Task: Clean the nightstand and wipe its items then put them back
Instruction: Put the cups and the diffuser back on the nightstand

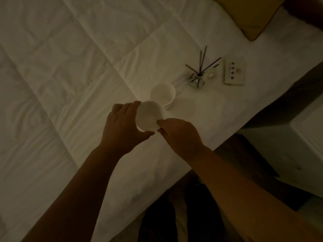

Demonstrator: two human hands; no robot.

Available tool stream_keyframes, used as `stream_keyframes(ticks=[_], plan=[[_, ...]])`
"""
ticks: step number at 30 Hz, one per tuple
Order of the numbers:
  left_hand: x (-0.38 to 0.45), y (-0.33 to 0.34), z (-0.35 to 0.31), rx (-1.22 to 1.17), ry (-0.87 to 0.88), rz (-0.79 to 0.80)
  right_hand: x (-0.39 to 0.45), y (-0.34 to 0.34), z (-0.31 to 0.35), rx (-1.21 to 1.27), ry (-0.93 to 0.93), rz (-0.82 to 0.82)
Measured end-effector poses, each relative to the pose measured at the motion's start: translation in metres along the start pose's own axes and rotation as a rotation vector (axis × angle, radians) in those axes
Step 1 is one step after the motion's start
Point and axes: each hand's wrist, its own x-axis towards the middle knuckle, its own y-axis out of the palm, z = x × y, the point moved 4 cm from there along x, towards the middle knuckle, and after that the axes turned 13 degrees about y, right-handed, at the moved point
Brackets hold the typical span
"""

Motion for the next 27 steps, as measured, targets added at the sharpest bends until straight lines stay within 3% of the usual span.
stream_keyframes(ticks=[4,9,15,21,27], plan=[[0.027,-0.015,-0.07,-0.079,0.097,-0.041,-0.031,-0.066,-0.03,-0.005,0.019,-0.101],[0.089,-0.007,-0.186,-0.183,0.305,-0.004,-0.078,-0.16,-0.099,-0.049,0.277,-0.176],[0.168,0.047,-0.34,-0.364,0.505,0.141,-0.15,-0.27,-0.202,-0.204,0.508,-0.368],[0.241,0.12,-0.458,-0.354,0.669,0.278,-0.2,-0.331,-0.308,-0.229,0.68,-0.496],[0.312,0.19,-0.528,-0.348,0.733,0.318,-0.212,-0.351,-0.415,0.117,0.924,-0.599]])
